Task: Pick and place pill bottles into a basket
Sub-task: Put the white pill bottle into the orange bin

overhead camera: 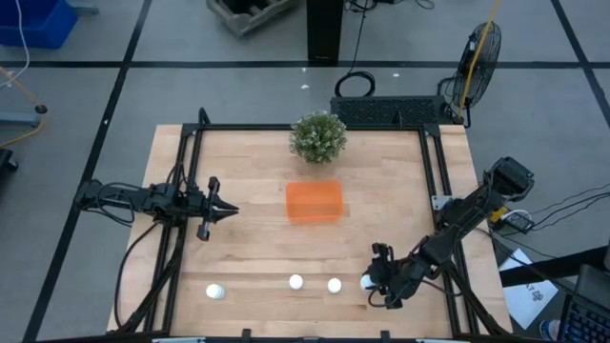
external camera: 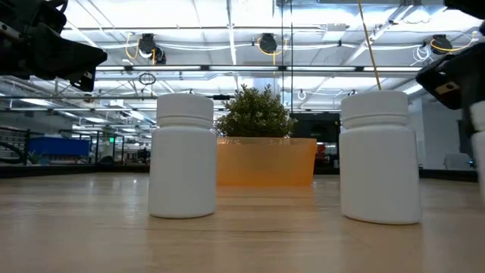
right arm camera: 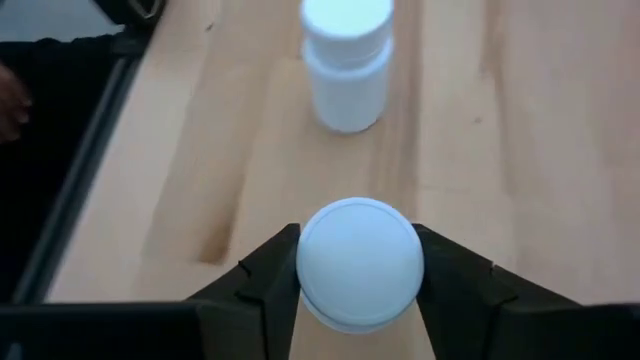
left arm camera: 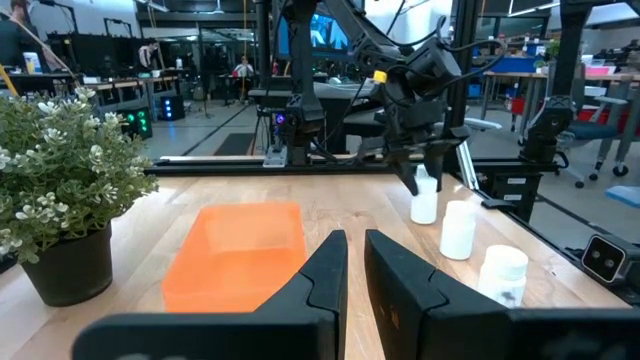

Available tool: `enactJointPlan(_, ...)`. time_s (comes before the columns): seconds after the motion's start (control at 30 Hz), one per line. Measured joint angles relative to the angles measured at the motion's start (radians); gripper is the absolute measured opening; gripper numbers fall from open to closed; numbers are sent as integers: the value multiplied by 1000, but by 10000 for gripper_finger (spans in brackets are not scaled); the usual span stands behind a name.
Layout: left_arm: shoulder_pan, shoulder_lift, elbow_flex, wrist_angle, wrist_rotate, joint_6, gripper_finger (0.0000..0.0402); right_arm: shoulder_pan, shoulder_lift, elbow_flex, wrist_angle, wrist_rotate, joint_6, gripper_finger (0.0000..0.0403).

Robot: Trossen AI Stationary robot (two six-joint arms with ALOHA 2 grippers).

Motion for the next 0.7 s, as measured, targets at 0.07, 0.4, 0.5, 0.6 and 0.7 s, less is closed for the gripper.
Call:
enactJointPlan(0.07, 0, 0, 0, 0, 0, 0, 47, -22, -3, 0, 0, 1, -31, 155)
enactJointPlan(0.4, 0, 0, 0, 0, 0, 0, 47, -158, -172, -2, 3, 160, -268, 156)
enactJointPlan(0.5, 0, 0, 0, 0, 0, 0, 47, -230, -240, -2, 7, 186, -327, 153)
enactJointPlan(0.6, 0, 0, 0, 0, 0, 0, 47, -321, -280, -2, 54, 182, -389, 155)
enactJointPlan(0.7, 0, 0, 0, 0, 0, 0, 47, -420, -287, -2, 132, 116, -465, 158)
